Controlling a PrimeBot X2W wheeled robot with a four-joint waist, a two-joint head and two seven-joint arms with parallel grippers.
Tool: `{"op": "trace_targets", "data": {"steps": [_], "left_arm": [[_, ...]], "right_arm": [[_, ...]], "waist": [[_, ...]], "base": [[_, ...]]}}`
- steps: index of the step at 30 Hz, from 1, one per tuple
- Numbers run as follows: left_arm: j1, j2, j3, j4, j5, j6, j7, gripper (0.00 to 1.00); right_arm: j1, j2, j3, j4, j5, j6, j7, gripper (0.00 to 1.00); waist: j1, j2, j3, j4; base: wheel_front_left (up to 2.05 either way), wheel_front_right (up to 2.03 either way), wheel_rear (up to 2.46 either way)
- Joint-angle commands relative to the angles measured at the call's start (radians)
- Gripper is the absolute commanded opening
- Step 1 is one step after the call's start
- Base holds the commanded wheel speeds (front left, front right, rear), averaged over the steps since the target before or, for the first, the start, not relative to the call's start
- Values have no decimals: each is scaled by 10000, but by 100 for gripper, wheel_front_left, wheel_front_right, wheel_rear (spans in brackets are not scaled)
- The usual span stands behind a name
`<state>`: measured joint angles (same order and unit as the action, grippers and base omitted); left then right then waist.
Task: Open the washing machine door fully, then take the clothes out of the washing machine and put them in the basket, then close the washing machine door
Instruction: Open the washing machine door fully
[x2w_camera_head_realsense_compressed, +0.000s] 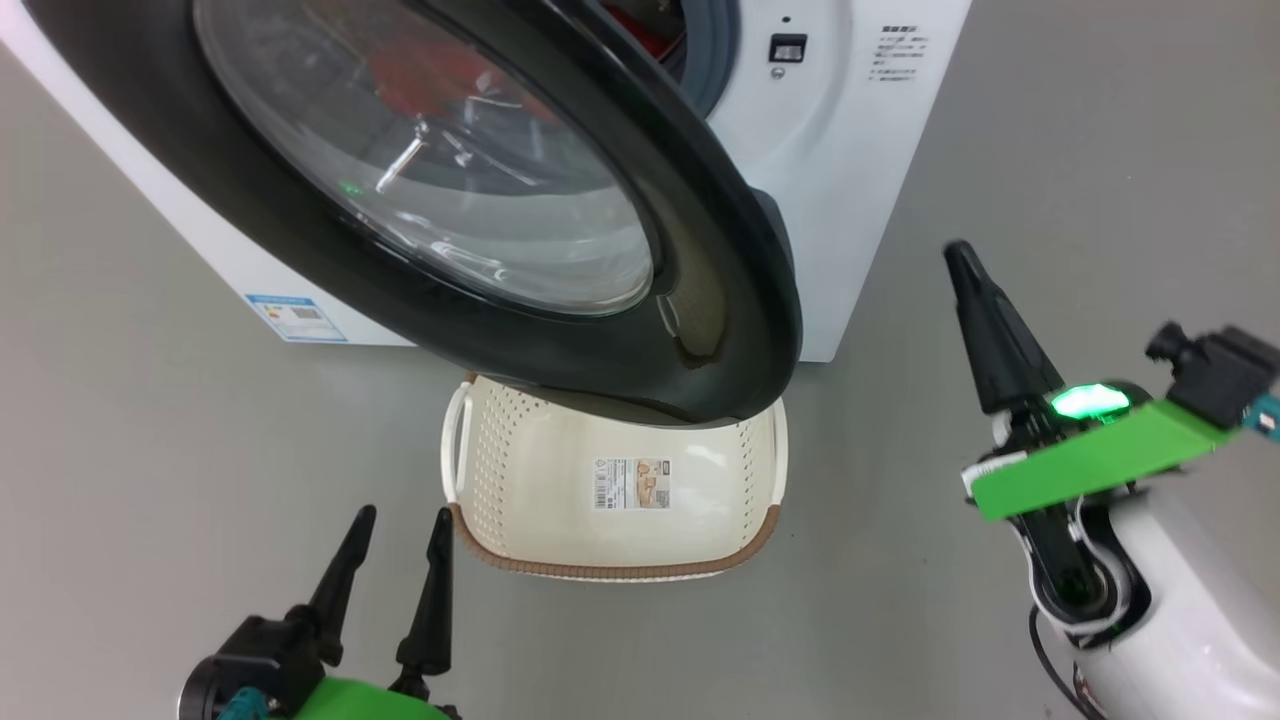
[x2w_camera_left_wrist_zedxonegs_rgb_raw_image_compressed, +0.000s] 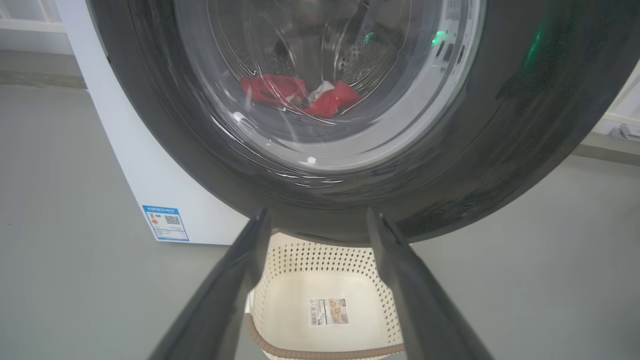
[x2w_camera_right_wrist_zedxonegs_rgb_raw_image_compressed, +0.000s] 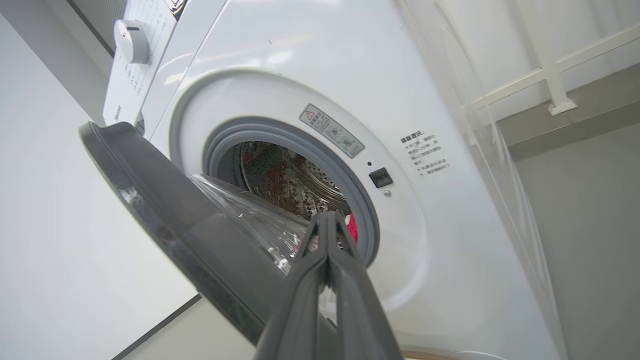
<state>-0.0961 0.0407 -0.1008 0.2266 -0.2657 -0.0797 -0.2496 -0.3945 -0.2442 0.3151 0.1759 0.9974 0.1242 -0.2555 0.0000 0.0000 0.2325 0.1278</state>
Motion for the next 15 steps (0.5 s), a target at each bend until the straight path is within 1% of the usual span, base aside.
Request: {"op": "trace_targets", "data": {"steps": [1,7,10,15], "left_arm": [[-283,95,266,-238,-72,20,-122,100],[-345,95,116,-245,-144,35,-122,100],[-363,95,43,-240,-173,33,-122,100],[-412,95,-74,-220,-225,27,-122,100]], "right_arm": [[-307,-133,374,-185,294,65,-63,0],[-1441,-925,1860,-24,2320,65,-31,0],[-1880,-1289,2388,50,3291,65,167,0],[-2455,-1811,3057,140,4229,65,581,0]], "waist": [[0,0,62,77],[0,0,178,274],[0,0,219,363],[0,0,291,504]], "base": [[0,0,0],[0,0,0],[0,0,0],[0,0,0]]}}
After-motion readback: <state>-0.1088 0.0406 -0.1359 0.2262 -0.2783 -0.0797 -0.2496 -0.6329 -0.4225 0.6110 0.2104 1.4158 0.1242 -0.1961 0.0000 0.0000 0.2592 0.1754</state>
